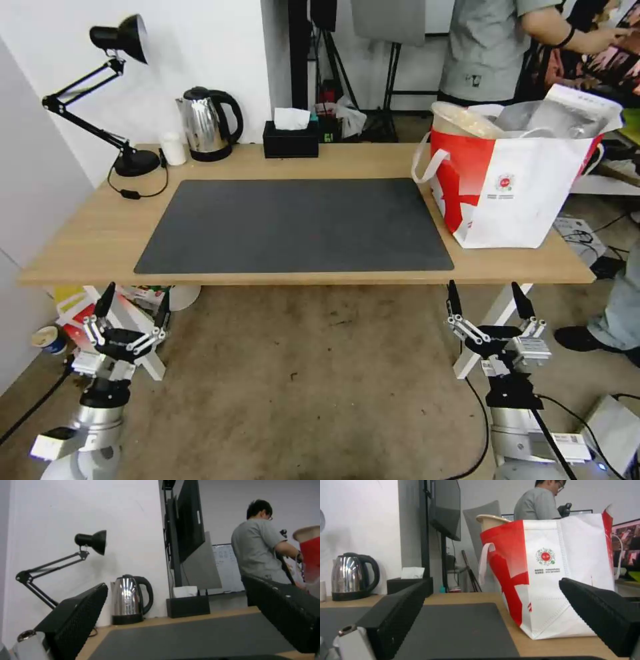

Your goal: Pick up the trash from the table and place it into the takeout bag.

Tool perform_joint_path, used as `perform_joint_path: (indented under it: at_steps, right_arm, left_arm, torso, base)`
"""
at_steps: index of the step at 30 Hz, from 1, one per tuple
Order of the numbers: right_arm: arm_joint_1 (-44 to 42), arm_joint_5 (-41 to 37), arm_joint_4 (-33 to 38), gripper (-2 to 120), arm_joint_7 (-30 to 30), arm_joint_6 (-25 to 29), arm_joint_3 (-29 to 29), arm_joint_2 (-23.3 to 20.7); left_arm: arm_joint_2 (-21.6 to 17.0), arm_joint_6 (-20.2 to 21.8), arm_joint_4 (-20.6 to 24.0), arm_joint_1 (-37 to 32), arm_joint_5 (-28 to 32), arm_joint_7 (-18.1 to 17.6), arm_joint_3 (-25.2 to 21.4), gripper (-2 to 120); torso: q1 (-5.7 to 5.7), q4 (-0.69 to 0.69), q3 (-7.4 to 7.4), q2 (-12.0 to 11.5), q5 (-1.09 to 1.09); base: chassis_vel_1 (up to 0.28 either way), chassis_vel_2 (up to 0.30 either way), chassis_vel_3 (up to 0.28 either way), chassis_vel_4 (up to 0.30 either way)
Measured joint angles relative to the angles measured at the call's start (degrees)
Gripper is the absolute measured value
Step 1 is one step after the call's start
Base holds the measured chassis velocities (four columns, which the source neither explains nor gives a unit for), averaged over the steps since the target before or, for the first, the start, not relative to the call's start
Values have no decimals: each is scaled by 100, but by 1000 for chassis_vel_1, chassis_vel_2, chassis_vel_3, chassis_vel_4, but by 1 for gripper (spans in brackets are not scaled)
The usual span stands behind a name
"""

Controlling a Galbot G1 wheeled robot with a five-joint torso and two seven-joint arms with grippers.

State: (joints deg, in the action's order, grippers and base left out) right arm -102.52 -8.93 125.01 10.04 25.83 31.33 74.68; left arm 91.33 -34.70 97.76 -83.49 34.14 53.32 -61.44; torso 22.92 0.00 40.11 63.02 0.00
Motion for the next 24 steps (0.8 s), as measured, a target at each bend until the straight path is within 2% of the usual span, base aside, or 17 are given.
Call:
perform_joint_path:
  at_steps: [8,24]
  right_arm:
    - [0,0,0,100,0,0,0,0]
    - [0,0,0,100,0,0,0,0]
  left_arm:
    - [0,-61,-92,-4,10,96,143,100]
    - [2,-71,-32,59,226,82,-35,100]
  torso:
    - [0,0,0,0,0]
    - [0,0,0,0,-1]
  base:
    - [0,0,0,0]
    - [0,0,0,0]
